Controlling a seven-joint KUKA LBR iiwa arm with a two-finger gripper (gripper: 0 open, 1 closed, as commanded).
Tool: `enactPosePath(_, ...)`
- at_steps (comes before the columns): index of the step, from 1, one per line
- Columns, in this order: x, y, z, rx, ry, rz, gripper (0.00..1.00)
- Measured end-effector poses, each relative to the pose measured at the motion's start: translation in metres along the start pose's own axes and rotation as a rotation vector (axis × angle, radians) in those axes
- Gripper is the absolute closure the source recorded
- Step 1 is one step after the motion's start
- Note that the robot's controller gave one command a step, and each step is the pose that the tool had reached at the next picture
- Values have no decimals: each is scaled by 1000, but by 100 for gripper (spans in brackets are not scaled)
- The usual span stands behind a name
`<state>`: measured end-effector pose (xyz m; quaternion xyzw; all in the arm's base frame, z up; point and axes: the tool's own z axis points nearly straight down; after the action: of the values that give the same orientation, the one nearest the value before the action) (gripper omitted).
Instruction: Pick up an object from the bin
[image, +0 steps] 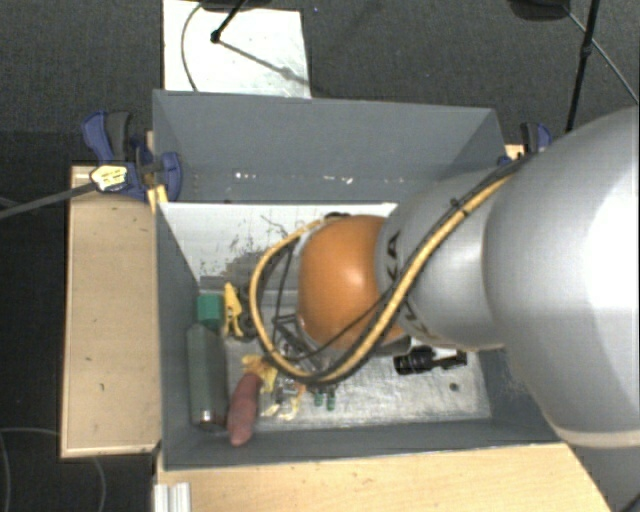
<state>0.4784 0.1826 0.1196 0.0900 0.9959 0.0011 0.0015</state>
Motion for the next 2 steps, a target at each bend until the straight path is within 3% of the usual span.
enactPosePath(2,0,0,-15,0,0,0,100)
